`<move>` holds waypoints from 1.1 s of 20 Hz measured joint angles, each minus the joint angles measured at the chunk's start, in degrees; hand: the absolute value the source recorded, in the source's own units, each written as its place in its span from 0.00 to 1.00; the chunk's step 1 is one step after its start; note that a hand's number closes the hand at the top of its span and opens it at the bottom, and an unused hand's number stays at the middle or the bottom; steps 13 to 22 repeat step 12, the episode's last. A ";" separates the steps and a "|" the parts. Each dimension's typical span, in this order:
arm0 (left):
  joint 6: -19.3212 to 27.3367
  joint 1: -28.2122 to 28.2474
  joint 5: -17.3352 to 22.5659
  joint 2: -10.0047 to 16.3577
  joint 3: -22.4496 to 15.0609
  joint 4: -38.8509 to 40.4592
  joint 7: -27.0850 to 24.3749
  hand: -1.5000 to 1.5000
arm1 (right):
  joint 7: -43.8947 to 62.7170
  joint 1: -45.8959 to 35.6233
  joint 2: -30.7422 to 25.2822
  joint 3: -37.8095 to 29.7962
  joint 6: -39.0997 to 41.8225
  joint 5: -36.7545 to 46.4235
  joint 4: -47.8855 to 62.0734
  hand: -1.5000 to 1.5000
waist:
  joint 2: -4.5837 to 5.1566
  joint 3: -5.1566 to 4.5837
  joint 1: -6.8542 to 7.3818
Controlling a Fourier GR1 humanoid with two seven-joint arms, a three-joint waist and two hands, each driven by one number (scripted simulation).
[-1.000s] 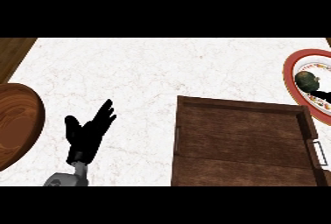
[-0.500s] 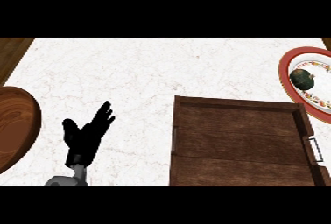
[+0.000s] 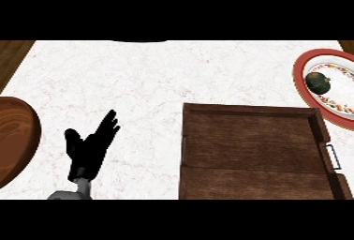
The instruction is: Pick the squash from the tray and place it in the plate
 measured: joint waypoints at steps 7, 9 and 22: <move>-0.24 0.57 0.57 0.06 0.53 -0.17 0.00 0.50 | -2.43 5.28 -1.87 2.12 -0.59 1.65 -2.83 0.00 | -0.19 0.03 -0.53; -0.17 0.72 0.38 0.08 0.57 -0.01 -0.34 0.50 | -3.26 6.62 -1.89 2.55 -1.02 1.91 -3.30 0.00 | -0.27 0.01 -0.69; -0.30 0.55 0.49 0.17 0.73 0.12 -0.13 0.50 | -4.29 8.24 -1.72 3.22 -1.73 2.27 -3.81 0.00 | -0.33 0.01 -0.81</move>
